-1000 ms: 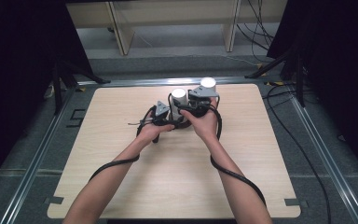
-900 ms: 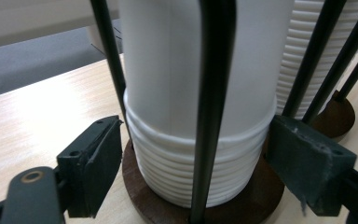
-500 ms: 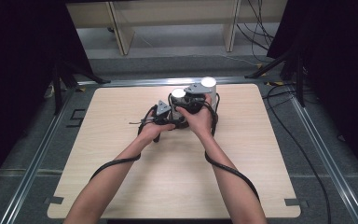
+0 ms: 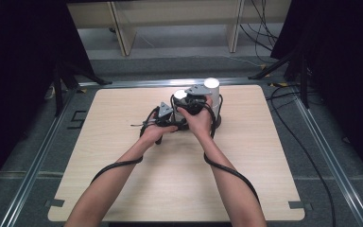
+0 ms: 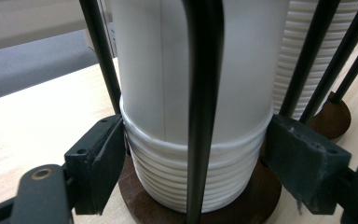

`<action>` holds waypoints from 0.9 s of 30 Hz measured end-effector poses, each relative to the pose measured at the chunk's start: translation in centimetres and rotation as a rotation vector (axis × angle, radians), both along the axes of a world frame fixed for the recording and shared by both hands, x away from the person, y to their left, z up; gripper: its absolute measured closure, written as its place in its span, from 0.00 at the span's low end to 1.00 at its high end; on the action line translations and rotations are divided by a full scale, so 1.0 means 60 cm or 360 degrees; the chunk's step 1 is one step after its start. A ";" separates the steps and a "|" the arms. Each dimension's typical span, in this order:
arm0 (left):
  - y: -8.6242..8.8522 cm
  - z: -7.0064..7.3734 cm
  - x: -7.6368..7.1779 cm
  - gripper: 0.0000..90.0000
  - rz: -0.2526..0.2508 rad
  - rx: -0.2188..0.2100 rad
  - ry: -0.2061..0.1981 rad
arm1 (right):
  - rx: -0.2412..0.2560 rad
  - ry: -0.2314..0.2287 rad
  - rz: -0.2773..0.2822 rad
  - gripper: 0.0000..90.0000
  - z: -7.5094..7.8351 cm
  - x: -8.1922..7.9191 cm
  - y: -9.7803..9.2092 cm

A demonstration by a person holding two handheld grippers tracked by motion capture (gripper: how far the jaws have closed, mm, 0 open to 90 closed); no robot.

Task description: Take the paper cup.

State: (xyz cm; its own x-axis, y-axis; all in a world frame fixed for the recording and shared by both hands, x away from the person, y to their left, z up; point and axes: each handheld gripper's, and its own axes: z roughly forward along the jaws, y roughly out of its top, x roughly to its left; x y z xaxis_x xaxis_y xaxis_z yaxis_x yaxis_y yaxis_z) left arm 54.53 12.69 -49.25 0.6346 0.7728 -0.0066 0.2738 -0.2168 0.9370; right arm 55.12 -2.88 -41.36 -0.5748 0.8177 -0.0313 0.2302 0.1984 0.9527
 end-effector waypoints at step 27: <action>0.001 0.002 -0.002 0.24 0.0004 0.0075 0.0010 | 0.0134 -0.0092 -0.0012 0.39 0.030 -0.014 -0.003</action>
State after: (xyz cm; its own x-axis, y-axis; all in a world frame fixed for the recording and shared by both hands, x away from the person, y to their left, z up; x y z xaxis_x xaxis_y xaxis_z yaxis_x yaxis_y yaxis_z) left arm 54.43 12.77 -49.16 0.6328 0.7739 0.0257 0.2802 -0.2598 0.9241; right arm 54.30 -3.03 -39.53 -0.5680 0.8230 0.0049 0.1758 0.1155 0.9776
